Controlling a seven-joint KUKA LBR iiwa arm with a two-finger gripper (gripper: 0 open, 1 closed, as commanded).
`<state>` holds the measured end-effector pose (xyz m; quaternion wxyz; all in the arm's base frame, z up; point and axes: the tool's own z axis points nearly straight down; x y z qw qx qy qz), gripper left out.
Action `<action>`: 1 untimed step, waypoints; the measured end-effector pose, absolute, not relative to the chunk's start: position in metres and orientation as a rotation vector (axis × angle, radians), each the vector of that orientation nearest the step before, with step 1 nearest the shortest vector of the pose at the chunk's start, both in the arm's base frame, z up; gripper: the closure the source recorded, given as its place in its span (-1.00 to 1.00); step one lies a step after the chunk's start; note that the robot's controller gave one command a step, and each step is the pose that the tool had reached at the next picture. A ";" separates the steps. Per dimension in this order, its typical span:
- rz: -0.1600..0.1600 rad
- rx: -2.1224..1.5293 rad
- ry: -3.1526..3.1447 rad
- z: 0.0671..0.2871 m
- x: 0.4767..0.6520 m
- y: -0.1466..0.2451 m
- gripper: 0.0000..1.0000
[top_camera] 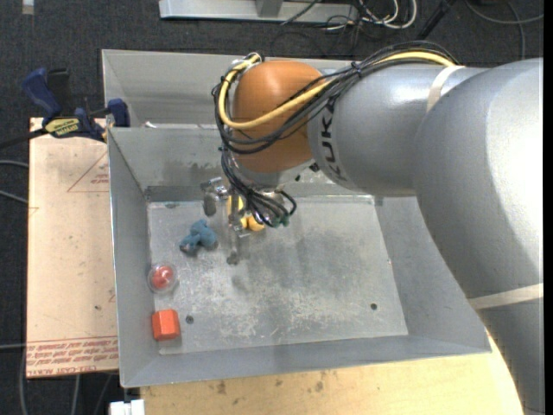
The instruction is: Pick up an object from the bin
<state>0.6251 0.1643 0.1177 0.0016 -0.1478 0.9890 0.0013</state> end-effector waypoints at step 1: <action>0.001 -0.616 3.079 0.068 0.639 0.176 -1.00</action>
Offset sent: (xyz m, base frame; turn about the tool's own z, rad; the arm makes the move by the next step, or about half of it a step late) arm 0.0143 0.0116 -0.0477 -0.1009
